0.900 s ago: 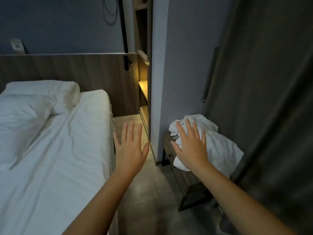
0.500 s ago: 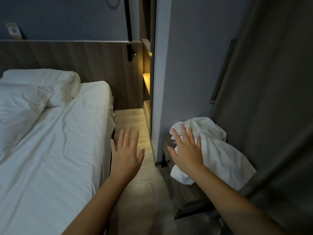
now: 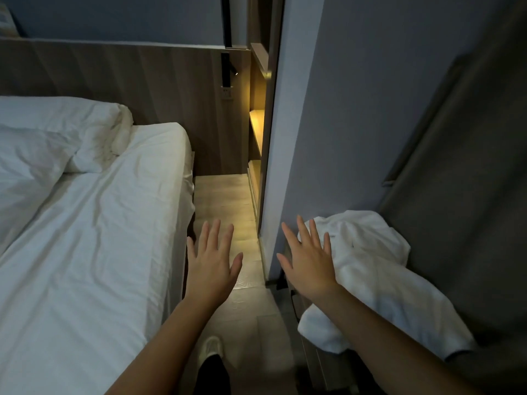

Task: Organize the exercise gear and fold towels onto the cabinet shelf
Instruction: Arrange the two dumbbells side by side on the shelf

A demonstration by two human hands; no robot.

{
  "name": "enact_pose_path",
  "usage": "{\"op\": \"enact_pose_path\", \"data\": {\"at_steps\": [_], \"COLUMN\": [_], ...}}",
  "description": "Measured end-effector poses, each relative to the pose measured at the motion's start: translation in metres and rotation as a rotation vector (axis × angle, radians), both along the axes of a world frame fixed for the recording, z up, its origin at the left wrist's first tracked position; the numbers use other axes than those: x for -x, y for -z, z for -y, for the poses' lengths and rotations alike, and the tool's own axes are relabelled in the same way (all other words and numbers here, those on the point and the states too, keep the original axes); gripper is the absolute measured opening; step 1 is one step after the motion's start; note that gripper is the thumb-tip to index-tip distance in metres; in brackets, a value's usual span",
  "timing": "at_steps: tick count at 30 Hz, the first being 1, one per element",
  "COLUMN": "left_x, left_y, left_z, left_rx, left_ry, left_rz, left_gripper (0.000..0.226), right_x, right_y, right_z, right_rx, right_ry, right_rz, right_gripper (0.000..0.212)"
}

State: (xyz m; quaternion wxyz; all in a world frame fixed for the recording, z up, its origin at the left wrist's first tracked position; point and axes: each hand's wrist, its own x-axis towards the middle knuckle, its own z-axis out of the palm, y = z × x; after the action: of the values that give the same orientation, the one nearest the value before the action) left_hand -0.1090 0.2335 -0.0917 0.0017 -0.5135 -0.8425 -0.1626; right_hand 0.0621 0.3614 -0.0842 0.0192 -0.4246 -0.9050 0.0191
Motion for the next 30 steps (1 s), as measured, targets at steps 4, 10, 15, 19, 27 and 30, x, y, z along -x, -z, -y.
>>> {"op": "enact_pose_path", "data": {"at_steps": [4, 10, 15, 19, 27, 30], "left_x": [0.058, 0.151, 0.221, 0.261, 0.344, 0.380], "left_y": [0.005, -0.003, -0.002, 0.003, 0.027, 0.033], "left_z": [-0.049, -0.115, -0.164, -0.198, -0.311, -0.363], "left_rx": [0.081, 0.218, 0.266, 0.245, 0.214, 0.230], "left_ry": [0.042, 0.122, 0.114, 0.106, 0.100, 0.097], "left_rz": [-0.027, -0.098, -0.116, -0.070, -0.096, -0.112], "left_gripper": [0.064, 0.076, 0.077, 0.075, 0.074, 0.071], "right_x": [0.055, 0.149, 0.210, 0.253, 0.335, 0.367], "right_y": [0.006, 0.008, 0.010, 0.010, 0.034, 0.042], "right_z": [-0.039, -0.091, -0.130, -0.168, -0.275, -0.324], "right_rx": [0.018, 0.028, 0.005, 0.016, 0.064, 0.094], "right_ry": [0.029, 0.105, 0.141, 0.141, 0.138, 0.148], "right_rz": [-0.021, -0.001, 0.048, 0.067, 0.066, 0.041], "right_gripper": [0.070, 0.070, 0.072, 0.073, 0.070, 0.069]}}
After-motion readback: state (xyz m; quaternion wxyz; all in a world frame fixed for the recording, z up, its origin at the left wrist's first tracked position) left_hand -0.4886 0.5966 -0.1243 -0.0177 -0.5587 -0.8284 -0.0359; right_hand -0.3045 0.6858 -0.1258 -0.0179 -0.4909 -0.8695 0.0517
